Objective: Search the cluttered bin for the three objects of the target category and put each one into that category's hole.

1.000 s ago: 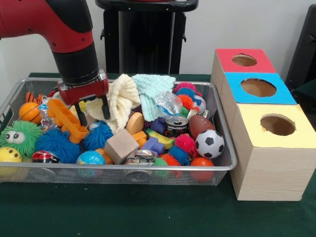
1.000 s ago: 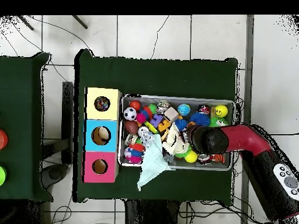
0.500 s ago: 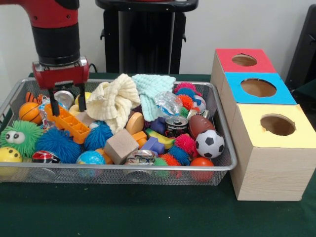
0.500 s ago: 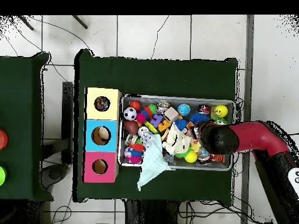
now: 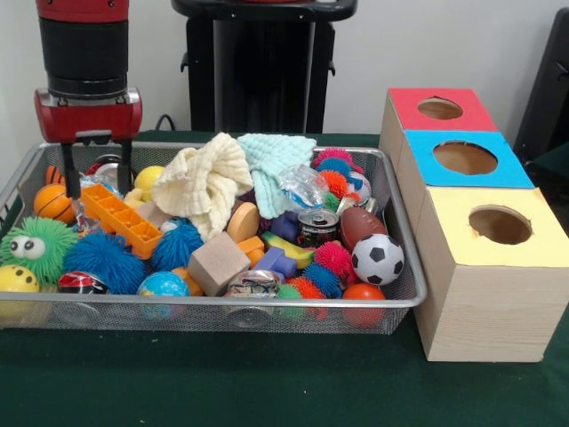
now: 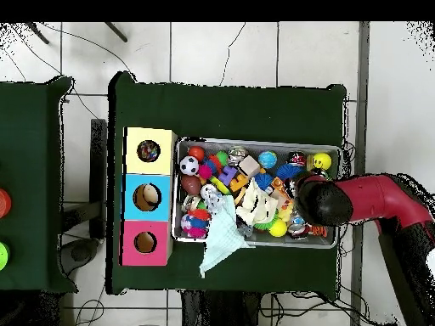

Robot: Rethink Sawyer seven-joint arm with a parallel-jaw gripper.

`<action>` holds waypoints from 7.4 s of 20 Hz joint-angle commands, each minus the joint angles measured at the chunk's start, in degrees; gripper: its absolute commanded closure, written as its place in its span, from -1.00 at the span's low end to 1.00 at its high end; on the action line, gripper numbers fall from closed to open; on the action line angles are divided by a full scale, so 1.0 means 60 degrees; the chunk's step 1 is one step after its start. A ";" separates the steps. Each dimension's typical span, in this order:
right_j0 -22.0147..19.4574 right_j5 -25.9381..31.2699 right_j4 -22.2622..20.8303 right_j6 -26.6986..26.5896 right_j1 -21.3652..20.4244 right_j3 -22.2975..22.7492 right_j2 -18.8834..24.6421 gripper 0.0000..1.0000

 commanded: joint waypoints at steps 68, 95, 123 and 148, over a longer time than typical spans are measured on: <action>0.2390 -0.2821 0.1000 0.2572 -0.0113 0.1706 -0.2787 1.00; 0.1852 -0.2762 0.2135 0.0291 -0.0008 0.1222 -0.3024 -1.00; 0.1125 -0.2794 0.1854 0.0054 0.0036 0.0255 -0.3397 -1.00; 0.2721 -0.4983 0.3272 0.3424 0.0762 0.0136 -0.6530 -1.00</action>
